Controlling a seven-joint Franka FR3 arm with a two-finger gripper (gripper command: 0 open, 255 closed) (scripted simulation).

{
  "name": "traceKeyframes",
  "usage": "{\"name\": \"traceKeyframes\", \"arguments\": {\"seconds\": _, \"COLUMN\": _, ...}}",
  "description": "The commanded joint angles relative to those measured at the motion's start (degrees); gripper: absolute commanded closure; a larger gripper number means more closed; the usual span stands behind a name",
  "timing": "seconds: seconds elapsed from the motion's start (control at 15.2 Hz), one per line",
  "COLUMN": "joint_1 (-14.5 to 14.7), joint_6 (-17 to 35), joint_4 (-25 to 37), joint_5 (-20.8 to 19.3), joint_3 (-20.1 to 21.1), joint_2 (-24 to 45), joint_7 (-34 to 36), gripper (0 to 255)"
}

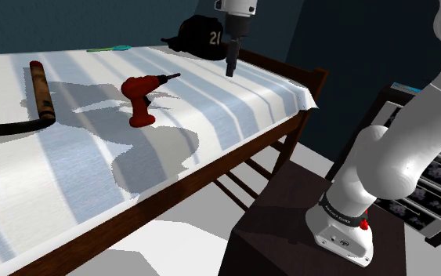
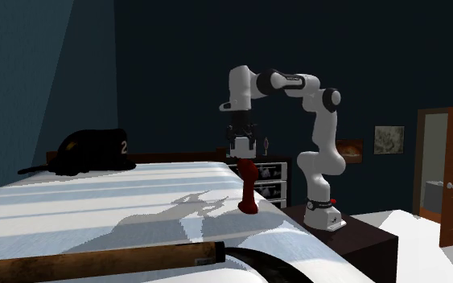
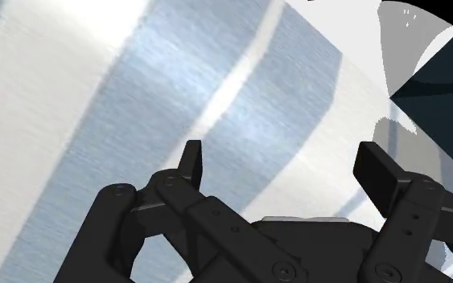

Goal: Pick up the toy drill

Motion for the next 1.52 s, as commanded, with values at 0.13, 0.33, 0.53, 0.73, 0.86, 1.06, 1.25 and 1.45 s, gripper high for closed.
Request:
{"name": "traceKeyframes", "arguments": {"seconds": 0.13, "joint_1": 2.09, "joint_6": -1.46, "joint_4": 8.68, "joint_5": 2.02, "joint_3": 0.88, "joint_2": 7.70, "joint_7": -6.79, "gripper": 0}}
{"name": "traceKeyframes", "arguments": {"seconds": 0.33, "joint_1": 3.33, "joint_6": -3.33, "joint_4": 15.81, "joint_5": 3.32, "joint_3": 1.92, "joint_2": 13.32, "joint_7": -11.46, "gripper": 0}}
{"name": "traceKeyframes", "arguments": {"seconds": 0.53, "joint_1": 4.47, "joint_6": -5.72, "joint_4": 23.40, "joint_5": 4.36, "joint_3": 3.29, "joint_2": 18.90, "joint_7": -15.76, "gripper": 0}}
{"name": "traceKeyframes", "arguments": {"seconds": 0.73, "joint_1": 5.62, "joint_6": -8.63, "joint_4": 31.60, "joint_5": 5.08, "joint_3": 4.91, "joint_2": 24.53, "joint_7": -19.68, "gripper": 0}}
{"name": "traceKeyframes", "arguments": {"seconds": 0.86, "joint_1": 6.46, "joint_6": -10.91, "joint_4": 37.55, "joint_5": 5.36, "joint_3": 6.10, "joint_2": 28.42, "joint_7": -22.09, "gripper": 0}}
{"name": "traceKeyframes", "arguments": {"seconds": 1.06, "joint_1": 7.96, "joint_6": -15.01, "joint_4": 47.63, "joint_5": 5.46, "joint_3": 7.96, "joint_2": 34.71, "joint_7": -25.42, "gripper": 0}}
{"name": "traceKeyframes", "arguments": {"seconds": 1.25, "joint_1": 8.63, "joint_6": -15.76, "joint_4": 50.34, "joint_5": 5.41, "joint_3": 8.67, "joint_2": 36.80, "joint_7": -26.73, "gripper": 0}}
{"name": "traceKeyframes", "arguments": {"seconds": 1.45, "joint_1": 8.58, "joint_6": -12.57, "joint_4": 45.65, "joint_5": 5.45, "joint_3": 8.63, "joint_2": 35.32, "joint_7": -27.11, "gripper": 0}}
